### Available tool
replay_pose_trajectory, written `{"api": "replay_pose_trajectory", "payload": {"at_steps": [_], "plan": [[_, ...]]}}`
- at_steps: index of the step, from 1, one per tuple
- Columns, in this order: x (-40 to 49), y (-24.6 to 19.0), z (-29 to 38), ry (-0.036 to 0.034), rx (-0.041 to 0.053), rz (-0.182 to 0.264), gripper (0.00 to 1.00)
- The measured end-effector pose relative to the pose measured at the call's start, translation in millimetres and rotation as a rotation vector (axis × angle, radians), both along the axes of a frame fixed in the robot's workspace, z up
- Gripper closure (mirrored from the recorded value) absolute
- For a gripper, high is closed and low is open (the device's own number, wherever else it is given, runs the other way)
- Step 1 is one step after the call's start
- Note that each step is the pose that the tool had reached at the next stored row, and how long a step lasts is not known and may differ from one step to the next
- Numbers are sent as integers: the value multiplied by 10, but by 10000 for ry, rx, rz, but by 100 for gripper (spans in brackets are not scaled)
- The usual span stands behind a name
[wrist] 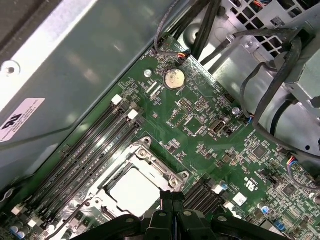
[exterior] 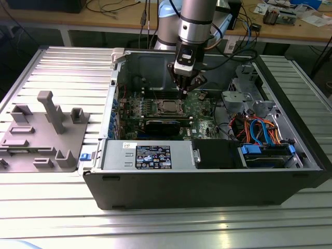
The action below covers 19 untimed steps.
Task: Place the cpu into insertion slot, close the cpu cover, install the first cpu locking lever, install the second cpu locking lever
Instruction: 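Install the first cpu locking lever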
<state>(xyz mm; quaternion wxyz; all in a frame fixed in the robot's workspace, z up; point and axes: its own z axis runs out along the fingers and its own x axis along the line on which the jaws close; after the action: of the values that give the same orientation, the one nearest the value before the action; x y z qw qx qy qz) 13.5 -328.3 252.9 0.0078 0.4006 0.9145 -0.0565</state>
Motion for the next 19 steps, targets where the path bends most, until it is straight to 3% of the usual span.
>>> {"api": "replay_pose_trajectory", "payload": {"at_steps": [3, 19], "plan": [[0, 0, 0, 0, 0, 268, 89], [0, 0, 0, 0, 0, 508, 89]]}}
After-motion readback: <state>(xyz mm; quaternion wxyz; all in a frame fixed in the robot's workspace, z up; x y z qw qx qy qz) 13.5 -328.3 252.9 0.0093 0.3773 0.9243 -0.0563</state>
